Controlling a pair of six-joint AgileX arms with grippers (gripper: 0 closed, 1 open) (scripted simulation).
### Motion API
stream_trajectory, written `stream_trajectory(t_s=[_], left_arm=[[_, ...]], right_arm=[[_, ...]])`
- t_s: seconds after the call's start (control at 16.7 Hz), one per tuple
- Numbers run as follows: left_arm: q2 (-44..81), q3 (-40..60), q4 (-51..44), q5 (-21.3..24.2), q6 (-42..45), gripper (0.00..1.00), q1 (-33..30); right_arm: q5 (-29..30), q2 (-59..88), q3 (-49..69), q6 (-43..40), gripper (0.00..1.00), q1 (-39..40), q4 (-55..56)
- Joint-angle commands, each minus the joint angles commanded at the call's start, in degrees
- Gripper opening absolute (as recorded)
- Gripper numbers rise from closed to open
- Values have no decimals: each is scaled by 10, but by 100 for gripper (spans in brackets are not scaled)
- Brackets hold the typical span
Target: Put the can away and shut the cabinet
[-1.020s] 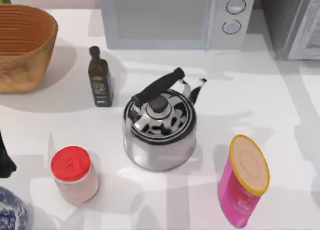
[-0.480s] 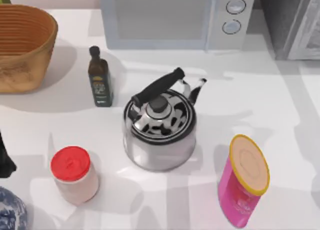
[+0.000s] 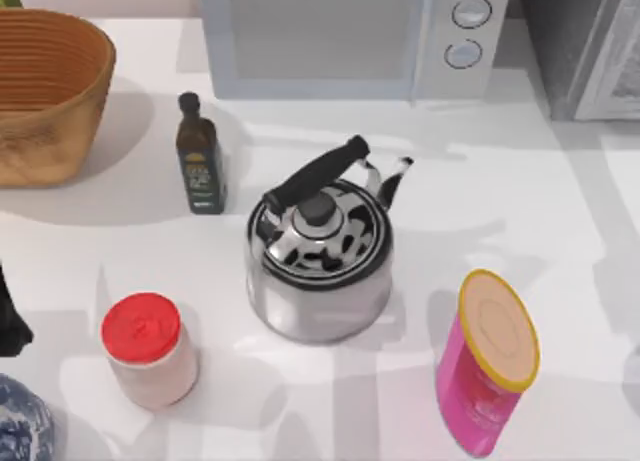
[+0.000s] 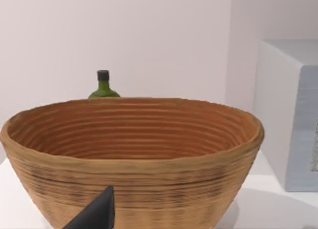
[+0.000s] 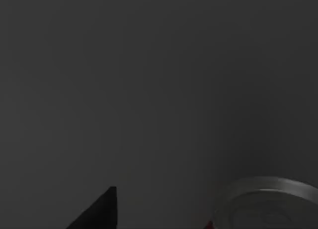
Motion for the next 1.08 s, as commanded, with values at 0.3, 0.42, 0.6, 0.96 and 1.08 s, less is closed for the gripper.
stream_trajectory(t_s=[0.3,0.42,0.6,0.96,1.08], left_arm=[[0,0,0,0,0,100,0],[0,0,0,0,0,100,0],[0,0,0,0,0,100,0],[0,0,0,0,0,100,0],[0,0,0,0,0,100,0]], right_arm=[[-30,-189,-206,-15,100,-5,78],[-40,-291,-330,-21,100,-10,114],[-52,-456,-554,-28,100,-20,171],[-63,-782,-1046,-29,100,-41,272],[-63,-879,-1185,-26,100,-47,300]])
